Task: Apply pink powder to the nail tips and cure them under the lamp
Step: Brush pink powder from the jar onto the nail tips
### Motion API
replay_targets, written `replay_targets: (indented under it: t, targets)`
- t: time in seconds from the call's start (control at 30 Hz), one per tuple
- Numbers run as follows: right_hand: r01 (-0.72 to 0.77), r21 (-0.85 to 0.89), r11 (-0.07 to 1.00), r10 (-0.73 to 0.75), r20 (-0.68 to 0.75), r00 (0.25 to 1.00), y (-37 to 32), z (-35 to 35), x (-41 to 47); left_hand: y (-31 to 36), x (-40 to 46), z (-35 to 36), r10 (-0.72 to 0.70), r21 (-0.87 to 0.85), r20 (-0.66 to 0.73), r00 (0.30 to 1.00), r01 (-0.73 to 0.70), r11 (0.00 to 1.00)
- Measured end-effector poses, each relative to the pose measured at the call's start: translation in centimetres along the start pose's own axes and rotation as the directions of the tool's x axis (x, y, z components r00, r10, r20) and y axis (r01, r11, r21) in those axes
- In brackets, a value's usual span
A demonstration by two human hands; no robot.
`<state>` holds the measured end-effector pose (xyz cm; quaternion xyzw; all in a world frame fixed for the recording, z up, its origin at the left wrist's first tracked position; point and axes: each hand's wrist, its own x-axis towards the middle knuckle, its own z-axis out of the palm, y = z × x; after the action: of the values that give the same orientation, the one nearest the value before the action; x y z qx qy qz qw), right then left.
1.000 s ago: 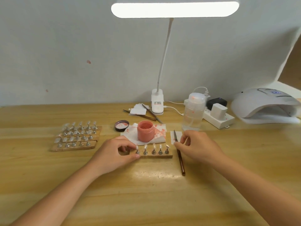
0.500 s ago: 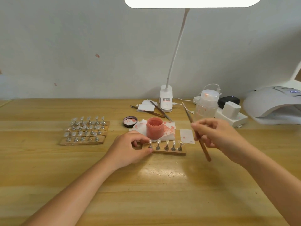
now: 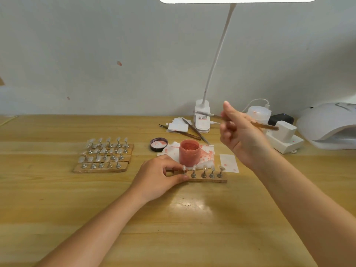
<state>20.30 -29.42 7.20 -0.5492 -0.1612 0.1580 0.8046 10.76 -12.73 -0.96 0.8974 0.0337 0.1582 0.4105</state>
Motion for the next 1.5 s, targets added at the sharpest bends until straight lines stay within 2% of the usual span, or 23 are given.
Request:
replay_targets:
  t: [0.07,0.17,0.27,0.4,0.67,0.7,0.77,0.87,1.0,1.27,1.5]
  targets:
    - [0.122,-0.298,0.947,-0.155,-0.092,0.984,0.5,0.4,0.8,0.0,0.1,0.0,-0.003,0.002,0.005,1.0,0.003,1.0]
    - [0.207,-0.54,0.816,-0.263,-0.028,0.964,0.8,0.9,1.6,-0.1,0.1,0.0,-0.016,-0.001,0.01,1.0,0.016,1.0]
    - [0.231,-0.623,0.747,-0.252,0.057,0.966,0.9,1.3,2.2,-0.3,0.0,0.0,-0.028,-0.014,0.02,0.999,0.028,0.999]
    - [0.287,-0.761,0.582,-0.265,0.156,0.952,1.7,1.8,3.0,-0.5,0.0,-0.1,-0.036,-0.05,0.039,0.999,0.038,0.998]
    - [0.345,-0.871,0.349,-0.22,0.281,0.934,3.6,3.1,3.5,-0.2,-0.1,-0.4,-0.034,-0.046,0.053,0.998,0.036,0.998]
    - [0.35,-0.867,0.355,-0.224,0.285,0.932,3.5,3.1,3.4,-0.2,-0.1,-0.4,-0.035,-0.04,0.055,0.998,0.037,0.999]
    - [0.348,-0.821,0.453,-0.258,0.253,0.932,3.1,2.9,3.4,-0.1,-0.1,-0.3,-0.035,-0.024,0.053,0.998,0.036,0.999]
    - [0.291,-0.726,0.623,-0.308,0.115,0.944,2.4,2.1,3.6,0.0,-0.1,-0.3,-0.036,-0.039,0.05,0.998,0.038,0.999]
    - [0.174,-0.641,0.747,-0.271,-0.055,0.961,2.0,1.3,3.9,0.1,-0.3,-0.4,-0.045,-0.053,0.067,0.997,0.048,0.997]
    - [-0.057,-0.626,0.778,-0.063,-0.169,0.984,1.6,0.1,4.1,0.2,-0.4,-0.4,-0.056,-0.082,0.057,0.997,0.06,0.995]
    - [-0.028,-0.652,0.757,-0.126,-0.188,0.974,2.4,-0.4,4.0,0.2,-0.4,-0.3,-0.054,-0.103,0.048,0.997,0.059,0.993]
